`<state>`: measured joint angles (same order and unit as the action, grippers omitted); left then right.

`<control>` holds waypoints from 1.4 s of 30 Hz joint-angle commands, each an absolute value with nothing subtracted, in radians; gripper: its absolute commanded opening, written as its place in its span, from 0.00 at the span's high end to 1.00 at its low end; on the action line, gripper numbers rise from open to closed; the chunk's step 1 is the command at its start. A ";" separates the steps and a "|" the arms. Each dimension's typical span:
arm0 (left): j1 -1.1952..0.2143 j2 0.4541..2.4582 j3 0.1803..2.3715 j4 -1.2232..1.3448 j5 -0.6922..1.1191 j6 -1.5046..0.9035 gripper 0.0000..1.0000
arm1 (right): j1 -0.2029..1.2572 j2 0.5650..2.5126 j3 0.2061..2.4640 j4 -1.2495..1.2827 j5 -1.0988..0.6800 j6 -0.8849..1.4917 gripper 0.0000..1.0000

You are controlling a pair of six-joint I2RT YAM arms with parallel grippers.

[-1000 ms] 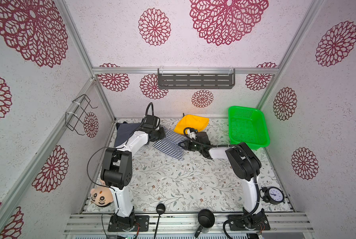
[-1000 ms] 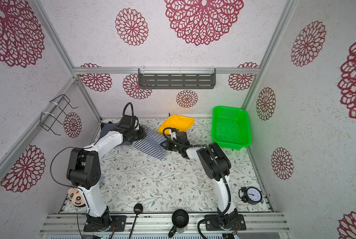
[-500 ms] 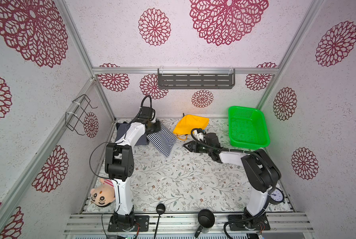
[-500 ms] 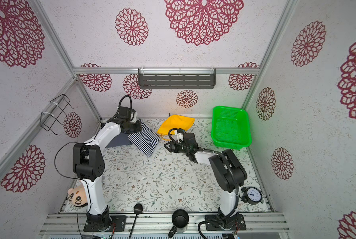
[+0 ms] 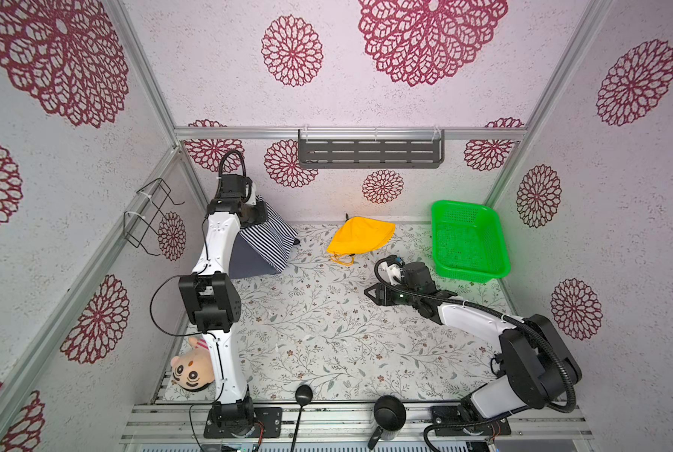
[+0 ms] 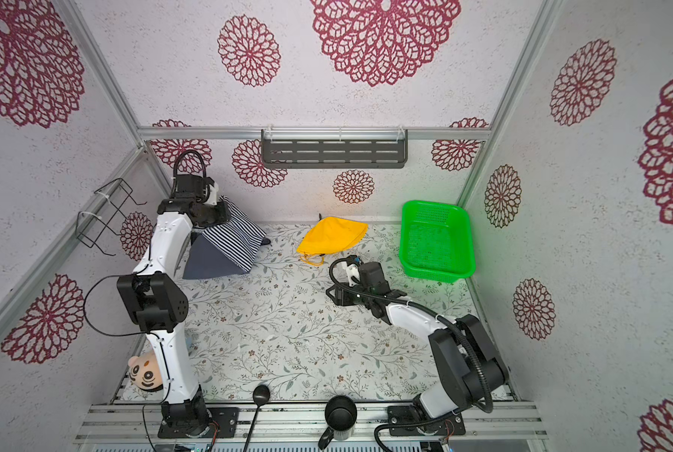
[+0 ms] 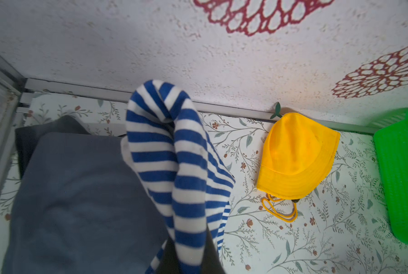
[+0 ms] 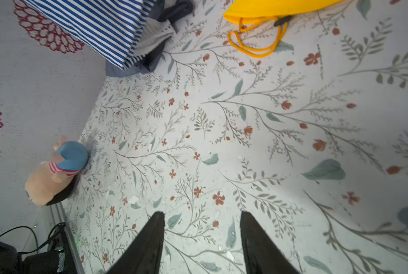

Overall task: Fold and stack tank tops
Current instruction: Place the tank top on the tank top.

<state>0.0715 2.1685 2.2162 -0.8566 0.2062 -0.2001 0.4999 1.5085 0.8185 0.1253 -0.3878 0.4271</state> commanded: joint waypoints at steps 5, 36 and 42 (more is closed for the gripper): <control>0.165 2.200 2.121 -0.853 0.175 -0.171 1.00 | 0.499 1.415 0.798 0.027 -0.307 0.373 0.46; -0.035 1.495 1.199 -0.252 -0.394 -0.249 0.03 | 0.326 0.994 0.555 0.062 0.393 0.175 0.01; -0.060 1.243 0.818 -0.173 -0.492 -0.379 0.03 | 0.243 1.134 0.494 0.216 0.512 0.072 0.01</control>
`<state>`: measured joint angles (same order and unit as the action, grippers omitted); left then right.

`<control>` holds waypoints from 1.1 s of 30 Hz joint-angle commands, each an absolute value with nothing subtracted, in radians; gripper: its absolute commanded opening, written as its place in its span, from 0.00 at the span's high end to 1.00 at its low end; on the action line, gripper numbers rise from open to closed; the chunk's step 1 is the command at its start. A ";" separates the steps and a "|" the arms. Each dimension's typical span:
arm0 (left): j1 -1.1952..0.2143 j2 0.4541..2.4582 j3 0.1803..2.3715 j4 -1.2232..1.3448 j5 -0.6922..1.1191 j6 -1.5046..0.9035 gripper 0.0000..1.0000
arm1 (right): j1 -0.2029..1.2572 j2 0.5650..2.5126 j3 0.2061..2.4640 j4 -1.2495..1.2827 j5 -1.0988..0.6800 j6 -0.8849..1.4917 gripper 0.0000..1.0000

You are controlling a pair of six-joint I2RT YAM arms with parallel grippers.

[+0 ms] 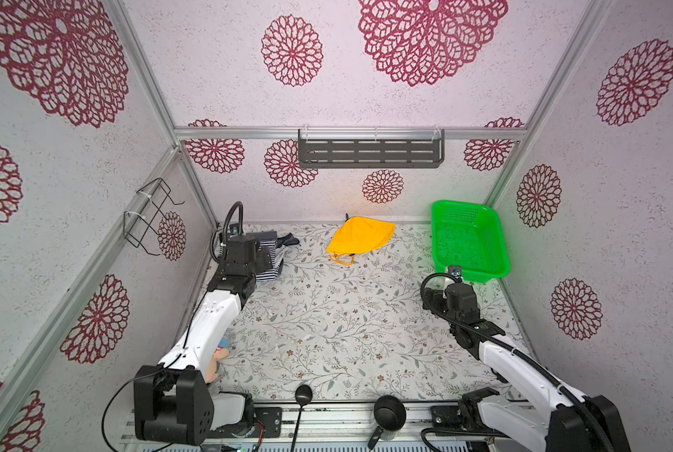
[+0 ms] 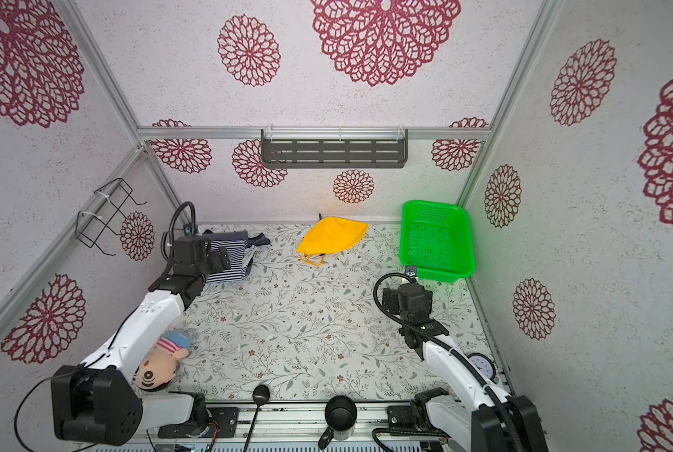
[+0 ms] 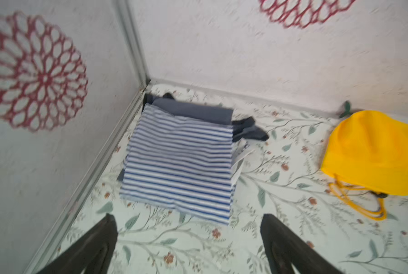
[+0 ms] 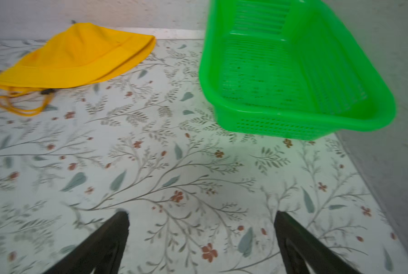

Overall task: Fold and stack tank tops
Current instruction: Place the tank top on the tank top, then reset both arms

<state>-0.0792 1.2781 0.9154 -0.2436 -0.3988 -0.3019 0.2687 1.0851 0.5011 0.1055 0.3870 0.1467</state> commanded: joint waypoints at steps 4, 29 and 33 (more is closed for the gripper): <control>-0.058 1.171 0.625 -0.003 -0.501 -0.351 0.03 | 0.218 1.213 0.422 0.397 0.467 0.074 0.01; 0.108 1.553 0.420 0.881 -0.325 -0.174 0.03 | 0.043 1.543 0.234 1.252 0.312 0.036 0.01; 0.102 1.542 0.427 0.845 -0.341 -0.177 0.03 | 0.035 1.524 0.242 1.194 0.328 0.065 0.01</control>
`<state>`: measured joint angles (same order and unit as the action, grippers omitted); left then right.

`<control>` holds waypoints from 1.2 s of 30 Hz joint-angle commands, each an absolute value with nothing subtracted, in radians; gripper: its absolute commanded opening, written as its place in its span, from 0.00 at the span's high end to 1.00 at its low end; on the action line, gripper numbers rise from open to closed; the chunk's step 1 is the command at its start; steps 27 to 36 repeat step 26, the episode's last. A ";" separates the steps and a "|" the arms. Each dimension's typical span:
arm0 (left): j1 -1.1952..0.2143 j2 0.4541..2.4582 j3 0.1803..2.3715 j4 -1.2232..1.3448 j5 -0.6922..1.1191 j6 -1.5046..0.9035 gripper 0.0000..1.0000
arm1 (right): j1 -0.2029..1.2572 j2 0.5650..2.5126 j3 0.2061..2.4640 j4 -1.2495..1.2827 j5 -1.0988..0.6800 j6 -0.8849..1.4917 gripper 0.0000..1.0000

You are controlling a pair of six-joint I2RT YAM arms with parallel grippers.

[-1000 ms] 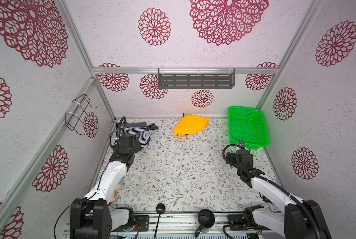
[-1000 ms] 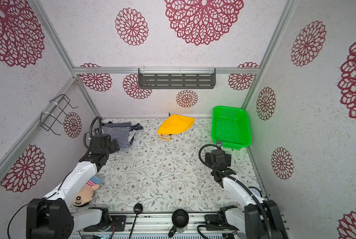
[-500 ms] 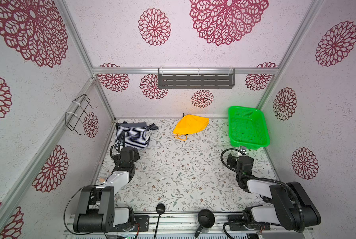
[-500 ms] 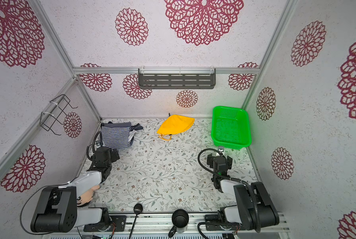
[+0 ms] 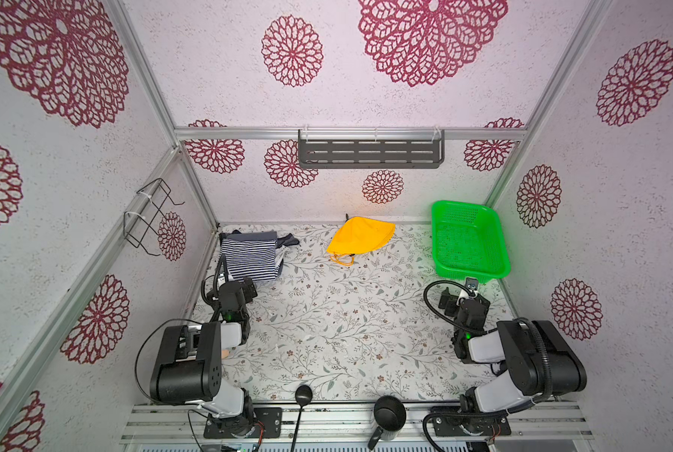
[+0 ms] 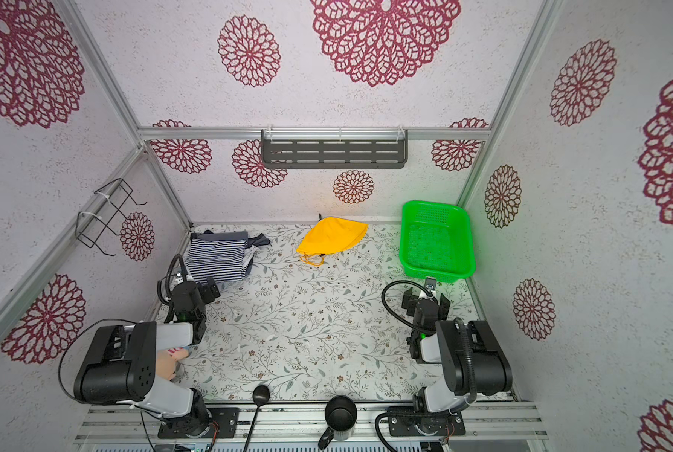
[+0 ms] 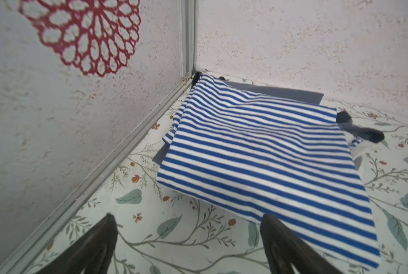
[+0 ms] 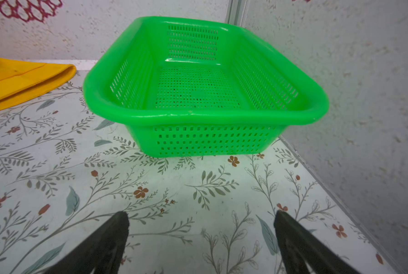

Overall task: Fold and stack tank tops
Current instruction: Reset both arms

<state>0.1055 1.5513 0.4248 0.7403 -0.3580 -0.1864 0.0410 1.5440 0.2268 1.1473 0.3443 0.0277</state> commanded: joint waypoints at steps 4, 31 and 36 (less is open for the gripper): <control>0.101 1.553 0.418 0.883 -0.345 -0.166 0.03 | 0.042 1.539 0.244 1.230 0.350 0.047 0.01; 0.100 1.554 0.414 0.896 -0.350 -0.161 0.03 | 0.047 1.534 0.245 1.215 0.357 0.046 0.01; 0.100 1.554 0.414 0.896 -0.350 -0.161 0.03 | 0.047 1.534 0.245 1.215 0.357 0.046 0.01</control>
